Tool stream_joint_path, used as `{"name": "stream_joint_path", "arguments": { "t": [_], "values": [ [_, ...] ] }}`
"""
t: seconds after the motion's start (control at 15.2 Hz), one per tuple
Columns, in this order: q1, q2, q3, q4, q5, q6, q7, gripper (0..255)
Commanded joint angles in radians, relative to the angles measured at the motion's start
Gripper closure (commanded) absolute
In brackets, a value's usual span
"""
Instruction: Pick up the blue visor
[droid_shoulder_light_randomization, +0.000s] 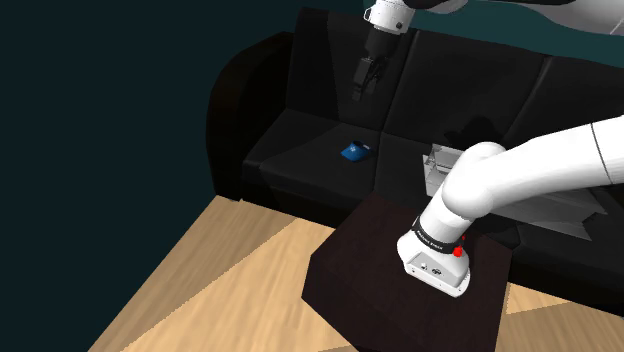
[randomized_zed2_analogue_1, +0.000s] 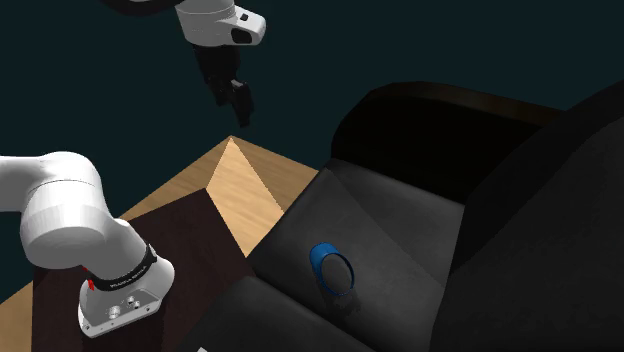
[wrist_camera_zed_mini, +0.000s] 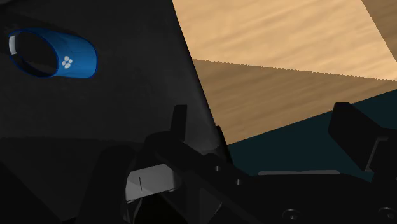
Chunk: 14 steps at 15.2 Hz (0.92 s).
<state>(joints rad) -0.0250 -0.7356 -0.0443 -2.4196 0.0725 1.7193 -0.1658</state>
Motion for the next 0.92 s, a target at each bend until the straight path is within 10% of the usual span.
{"name": "stream_joint_path", "arguments": {
  "t": [0.0,0.86],
  "values": [
    [0.000,0.000,0.000,0.000,0.000,0.000,0.000,0],
    [-0.041,0.255,-0.355,-0.087,0.074,0.286,-0.370,0]
  ]
}}
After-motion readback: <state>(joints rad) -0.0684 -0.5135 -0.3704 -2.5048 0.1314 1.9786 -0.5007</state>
